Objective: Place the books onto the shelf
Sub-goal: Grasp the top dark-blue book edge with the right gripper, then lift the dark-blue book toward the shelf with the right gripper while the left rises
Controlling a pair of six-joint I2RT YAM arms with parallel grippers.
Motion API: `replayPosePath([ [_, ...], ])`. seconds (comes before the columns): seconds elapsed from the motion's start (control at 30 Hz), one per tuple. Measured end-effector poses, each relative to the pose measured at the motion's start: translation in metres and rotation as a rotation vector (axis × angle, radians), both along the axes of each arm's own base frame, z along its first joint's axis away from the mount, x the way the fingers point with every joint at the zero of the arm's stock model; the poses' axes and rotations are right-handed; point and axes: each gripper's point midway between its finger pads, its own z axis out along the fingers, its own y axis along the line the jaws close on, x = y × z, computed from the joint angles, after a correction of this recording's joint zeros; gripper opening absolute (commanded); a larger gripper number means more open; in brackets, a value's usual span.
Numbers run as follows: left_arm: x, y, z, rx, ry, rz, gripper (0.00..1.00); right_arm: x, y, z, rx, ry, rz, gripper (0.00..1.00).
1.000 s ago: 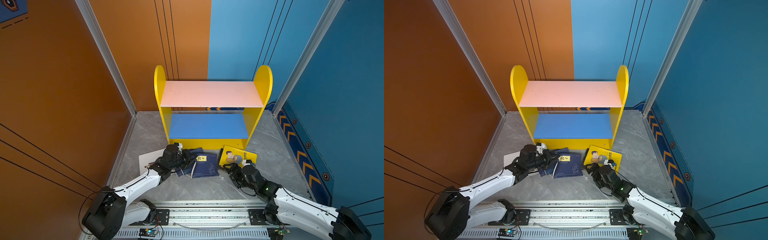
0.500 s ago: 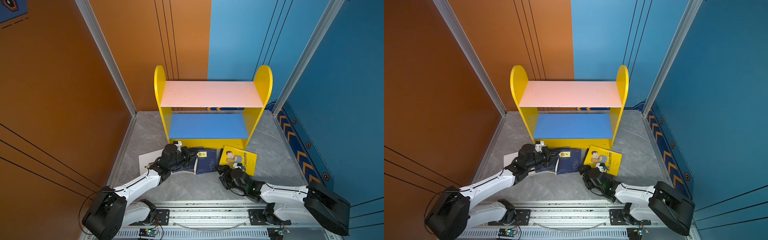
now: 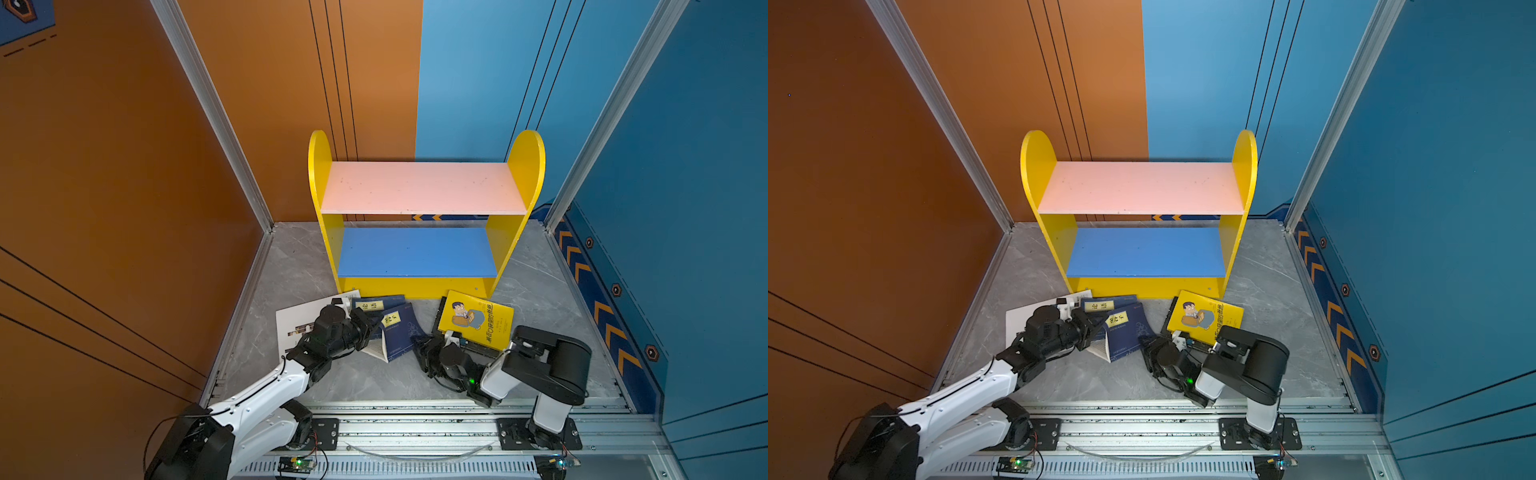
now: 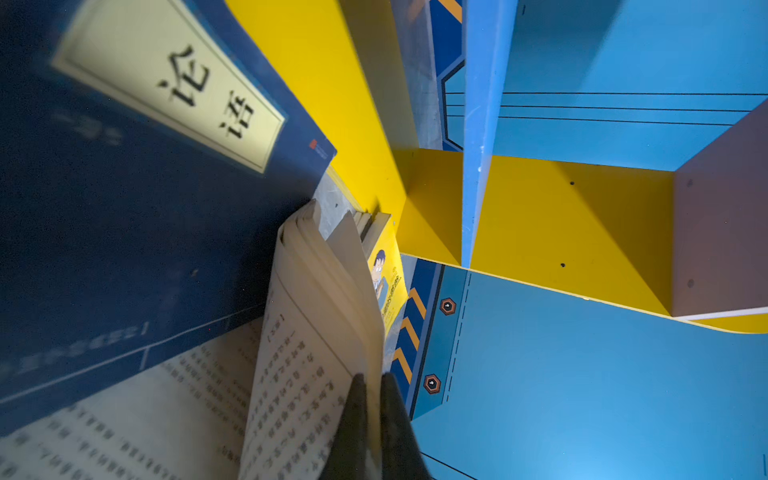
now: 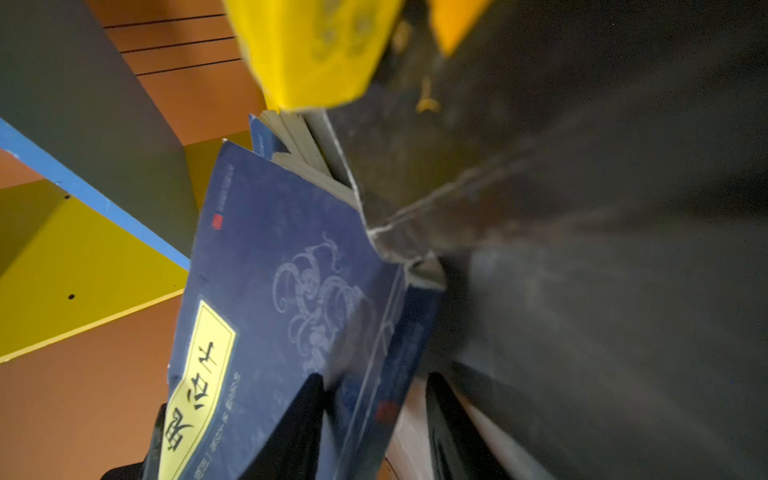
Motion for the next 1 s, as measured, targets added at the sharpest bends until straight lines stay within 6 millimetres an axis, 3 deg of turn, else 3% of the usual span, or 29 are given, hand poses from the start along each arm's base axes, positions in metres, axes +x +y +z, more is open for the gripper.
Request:
replayPosePath([
  [0.2,-0.017,0.023,-0.012,0.084,0.024,0.049,0.07,0.004,0.007,0.010,0.072,-0.045,-0.014,0.10],
  [0.33,-0.026,0.040,-0.011,0.145,0.006,0.085,0.31,0.002,0.012,0.013,0.083,-0.044,0.000,0.00],
  [0.53,-0.030,0.055,-0.013,0.203,-0.009,0.118,0.63,0.003,0.007,0.005,0.025,-0.041,-0.001,0.00],
  [0.63,-0.031,0.058,-0.020,0.243,0.007,0.111,0.72,0.004,0.004,0.011,-0.011,-0.051,0.002,0.00],
  [0.73,-0.033,0.060,-0.024,0.303,0.016,0.090,0.79,0.005,-0.002,0.030,-0.054,-0.082,0.013,0.00],
  [0.8,-0.031,0.061,-0.016,0.333,-0.006,0.076,0.85,0.005,-0.007,0.046,-0.085,-0.105,0.020,0.00],
  [0.9,-0.023,0.058,0.008,0.374,-0.082,0.049,0.96,0.007,-0.017,0.078,-0.159,-0.149,0.033,0.00],
  [1.0,-0.011,0.053,0.049,0.412,-0.210,0.017,1.00,0.009,-0.033,0.123,-0.242,-0.218,0.031,0.00],
])
